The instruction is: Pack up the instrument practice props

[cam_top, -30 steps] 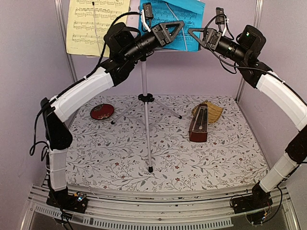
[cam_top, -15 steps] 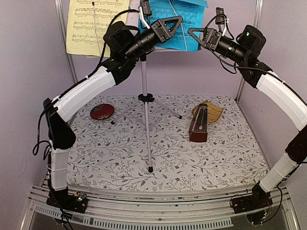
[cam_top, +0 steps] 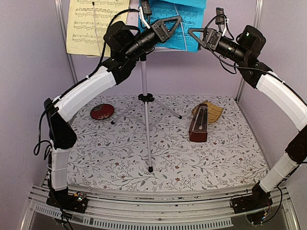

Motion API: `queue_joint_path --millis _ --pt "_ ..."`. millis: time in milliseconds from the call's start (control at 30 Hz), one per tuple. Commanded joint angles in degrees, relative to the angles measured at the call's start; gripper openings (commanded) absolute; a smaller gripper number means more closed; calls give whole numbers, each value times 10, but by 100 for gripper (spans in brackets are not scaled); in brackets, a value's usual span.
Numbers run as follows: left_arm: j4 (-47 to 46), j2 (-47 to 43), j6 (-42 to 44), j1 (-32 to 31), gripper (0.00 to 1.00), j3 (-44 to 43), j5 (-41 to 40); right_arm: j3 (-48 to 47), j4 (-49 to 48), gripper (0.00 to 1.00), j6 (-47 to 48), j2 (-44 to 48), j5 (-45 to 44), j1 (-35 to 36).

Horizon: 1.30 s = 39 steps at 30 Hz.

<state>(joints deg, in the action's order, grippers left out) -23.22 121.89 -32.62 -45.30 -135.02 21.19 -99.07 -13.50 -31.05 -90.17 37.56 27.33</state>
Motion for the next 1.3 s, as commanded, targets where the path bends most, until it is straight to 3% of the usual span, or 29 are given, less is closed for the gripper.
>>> queue_joint_path --millis 0,333,500,700,900,1067,1267 --pt "-9 -7 18 14 0 7 9 21 -30 2 5 18 -27 3" --pt "-16 -29 29 14 0 35 10 148 -106 1 25 131 -226 3" --pt "-17 -36 32 14 0 42 11 189 -111 1 40 176 -286 3" --pt "-23 -45 32 15 0 57 7 284 -110 1 48 269 -453 -8" --pt "-19 -47 36 16 0 64 7 360 -104 1 55 348 -505 -26" --pt "-36 -59 37 16 33 88 10 397 -75 1 86 388 -527 -27" --pt "-49 -84 40 16 47 129 25 446 -10 1 109 426 -568 -27"
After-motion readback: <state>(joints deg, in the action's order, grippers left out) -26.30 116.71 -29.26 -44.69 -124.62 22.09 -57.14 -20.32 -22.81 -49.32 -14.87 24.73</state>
